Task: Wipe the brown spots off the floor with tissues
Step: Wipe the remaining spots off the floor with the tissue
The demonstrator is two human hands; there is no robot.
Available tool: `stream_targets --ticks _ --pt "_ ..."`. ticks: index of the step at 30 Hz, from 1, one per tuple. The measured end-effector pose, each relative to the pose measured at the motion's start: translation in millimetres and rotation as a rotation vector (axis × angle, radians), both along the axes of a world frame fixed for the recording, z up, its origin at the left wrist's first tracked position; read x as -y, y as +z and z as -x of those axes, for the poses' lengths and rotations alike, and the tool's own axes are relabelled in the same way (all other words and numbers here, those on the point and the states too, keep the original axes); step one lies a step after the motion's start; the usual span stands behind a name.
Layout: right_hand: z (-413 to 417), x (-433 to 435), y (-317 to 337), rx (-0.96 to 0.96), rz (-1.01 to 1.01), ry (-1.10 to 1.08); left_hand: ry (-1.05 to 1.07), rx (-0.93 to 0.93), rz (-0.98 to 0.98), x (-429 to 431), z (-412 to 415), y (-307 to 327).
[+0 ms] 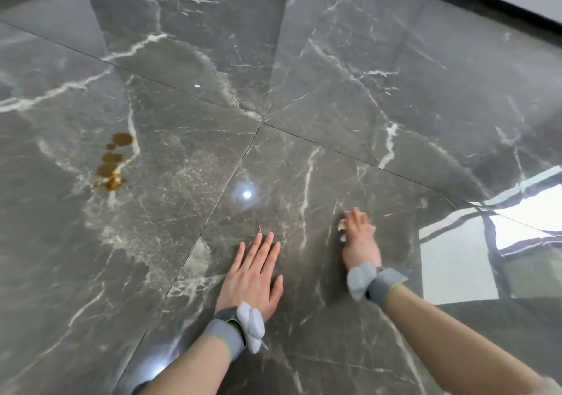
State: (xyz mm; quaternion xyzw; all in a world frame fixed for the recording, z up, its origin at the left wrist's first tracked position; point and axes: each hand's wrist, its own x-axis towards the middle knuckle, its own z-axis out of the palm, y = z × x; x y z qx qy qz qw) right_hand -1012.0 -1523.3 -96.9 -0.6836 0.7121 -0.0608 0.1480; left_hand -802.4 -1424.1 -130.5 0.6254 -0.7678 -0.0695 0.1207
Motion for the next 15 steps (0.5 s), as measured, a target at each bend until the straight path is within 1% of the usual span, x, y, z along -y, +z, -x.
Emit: stream_targets --ticks 2,4,5,6,7,9,11,12,13,14,15 --pt "-32 -28 -4 0.055 0.015 0.316 -0.002 0.002 0.0 0 0 -1" --pt "-38 -48 -5 0.101 -0.004 0.558 -0.007 0.004 -0.006 0 -1 -1" --pt "-30 -49 -3 0.112 -0.009 0.604 -0.008 0.007 -0.011 0 -1 -2" --pt "-15 -44 0 0.118 0.007 0.588 -0.009 0.005 -0.019 -1 0 -1" --pt "2 -36 0 0.12 0.039 0.509 -0.007 0.004 -0.025 -1 0 -1" --pt "40 -14 4 0.077 0.07 0.187 -0.004 0.006 -0.039 -1 -1 -1" --pt "59 8 10 -0.043 -0.06 -0.14 0.008 0.01 -0.038 0 -3 -1" --pt "61 16 13 -0.072 -0.115 -0.268 0.004 0.014 -0.034 -1 -1 -1" --pt "54 25 13 -0.095 -0.146 -0.344 0.001 0.015 -0.034 0 -2 -1" --pt "43 32 13 -0.106 -0.155 -0.36 -0.003 0.012 -0.038 -1 -1 0" --pt "26 37 13 -0.106 -0.146 -0.321 0.0 0.004 -0.039 -1 0 -1"
